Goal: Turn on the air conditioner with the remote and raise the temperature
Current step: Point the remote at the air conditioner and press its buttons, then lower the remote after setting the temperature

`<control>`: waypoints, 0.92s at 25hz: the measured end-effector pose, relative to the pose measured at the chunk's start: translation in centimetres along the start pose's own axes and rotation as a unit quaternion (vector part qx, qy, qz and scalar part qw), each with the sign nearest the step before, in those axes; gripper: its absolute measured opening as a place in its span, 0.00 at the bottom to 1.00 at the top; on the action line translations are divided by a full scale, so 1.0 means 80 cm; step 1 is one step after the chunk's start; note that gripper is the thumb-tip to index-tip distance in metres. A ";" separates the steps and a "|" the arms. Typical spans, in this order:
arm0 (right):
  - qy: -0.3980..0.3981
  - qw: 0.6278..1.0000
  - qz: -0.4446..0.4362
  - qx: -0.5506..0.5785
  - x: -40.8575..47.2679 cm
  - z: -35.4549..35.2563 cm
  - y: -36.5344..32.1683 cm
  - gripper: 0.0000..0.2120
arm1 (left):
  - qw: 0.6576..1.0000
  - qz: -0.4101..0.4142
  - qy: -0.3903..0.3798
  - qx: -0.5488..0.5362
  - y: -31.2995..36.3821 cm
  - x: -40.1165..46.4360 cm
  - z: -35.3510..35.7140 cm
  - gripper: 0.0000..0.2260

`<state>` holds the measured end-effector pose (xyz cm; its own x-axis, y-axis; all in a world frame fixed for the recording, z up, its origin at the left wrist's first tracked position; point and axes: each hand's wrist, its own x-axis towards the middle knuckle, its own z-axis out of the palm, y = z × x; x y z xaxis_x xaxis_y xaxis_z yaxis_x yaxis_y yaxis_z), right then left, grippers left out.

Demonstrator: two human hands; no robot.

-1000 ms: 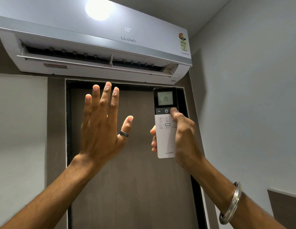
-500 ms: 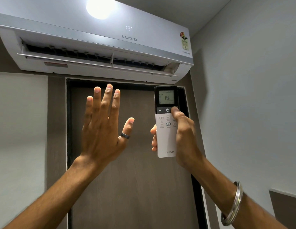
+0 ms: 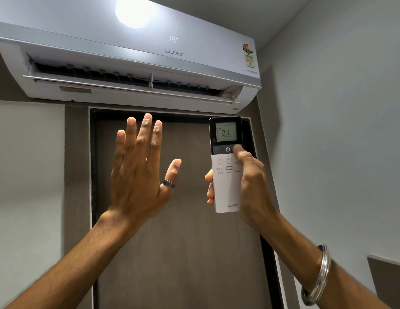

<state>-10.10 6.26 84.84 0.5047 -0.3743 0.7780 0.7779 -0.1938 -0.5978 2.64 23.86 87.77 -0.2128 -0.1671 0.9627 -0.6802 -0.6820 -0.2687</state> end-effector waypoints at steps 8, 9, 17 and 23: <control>-0.005 1.000 -0.013 0.005 -0.004 0.002 -0.008 0.30 | 1.000 0.006 0.003 -0.010 0.004 0.002 0.005 0.35; 0.000 1.000 -0.018 -0.003 -0.006 0.003 -0.010 0.26 | 1.000 0.006 0.002 -0.011 0.005 0.000 0.006 0.35; 0.128 0.959 0.022 -0.253 -0.028 -0.020 0.024 0.31 | 0.999 -0.008 -0.037 -0.039 0.039 -0.051 0.044 0.34; 0.155 0.912 0.183 -0.331 -0.096 -0.112 0.137 0.24 | 0.973 -0.047 -0.188 -0.127 0.132 -0.224 0.108 0.35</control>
<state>-8.84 -1.13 70.54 0.4746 -0.7430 0.4719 0.1290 -0.4716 -0.8723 5.33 13.49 67.92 0.0981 -0.3943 0.9137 -0.8456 -0.5172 -0.1323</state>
